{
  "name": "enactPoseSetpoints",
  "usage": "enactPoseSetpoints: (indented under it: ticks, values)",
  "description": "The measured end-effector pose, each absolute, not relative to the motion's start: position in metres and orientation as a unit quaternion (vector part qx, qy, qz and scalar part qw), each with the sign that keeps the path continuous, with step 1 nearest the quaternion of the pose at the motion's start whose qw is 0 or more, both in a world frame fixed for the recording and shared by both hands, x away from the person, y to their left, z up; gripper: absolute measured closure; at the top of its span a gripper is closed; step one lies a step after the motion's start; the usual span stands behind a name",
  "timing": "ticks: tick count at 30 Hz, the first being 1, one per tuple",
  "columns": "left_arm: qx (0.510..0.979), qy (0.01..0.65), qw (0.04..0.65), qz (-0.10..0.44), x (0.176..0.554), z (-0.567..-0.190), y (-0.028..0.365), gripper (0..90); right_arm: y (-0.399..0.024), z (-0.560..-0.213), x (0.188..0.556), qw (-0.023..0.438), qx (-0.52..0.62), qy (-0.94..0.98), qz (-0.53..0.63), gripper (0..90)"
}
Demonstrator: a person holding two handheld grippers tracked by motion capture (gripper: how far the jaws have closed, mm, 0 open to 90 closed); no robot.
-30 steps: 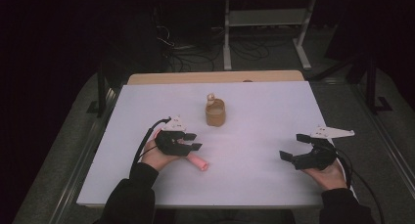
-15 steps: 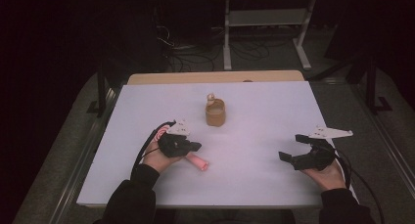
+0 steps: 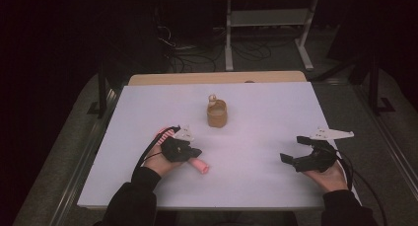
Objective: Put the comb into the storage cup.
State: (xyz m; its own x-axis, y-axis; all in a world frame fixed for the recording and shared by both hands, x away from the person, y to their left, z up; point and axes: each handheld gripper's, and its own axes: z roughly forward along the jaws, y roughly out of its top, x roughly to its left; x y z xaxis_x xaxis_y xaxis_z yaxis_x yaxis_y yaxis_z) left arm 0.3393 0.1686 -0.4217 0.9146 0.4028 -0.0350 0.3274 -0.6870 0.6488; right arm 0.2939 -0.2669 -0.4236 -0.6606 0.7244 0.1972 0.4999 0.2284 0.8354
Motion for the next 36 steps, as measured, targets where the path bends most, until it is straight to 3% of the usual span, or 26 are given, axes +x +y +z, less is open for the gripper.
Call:
enactPoseSetpoints:
  ticks: [36]
  values:
    - [0.926, 0.227, 0.297, 0.047, 0.324, -0.419, 0.213, 90.0, -0.270, -0.421, 0.293, 0.124, 0.398, 0.772, 0.480, 0.0]
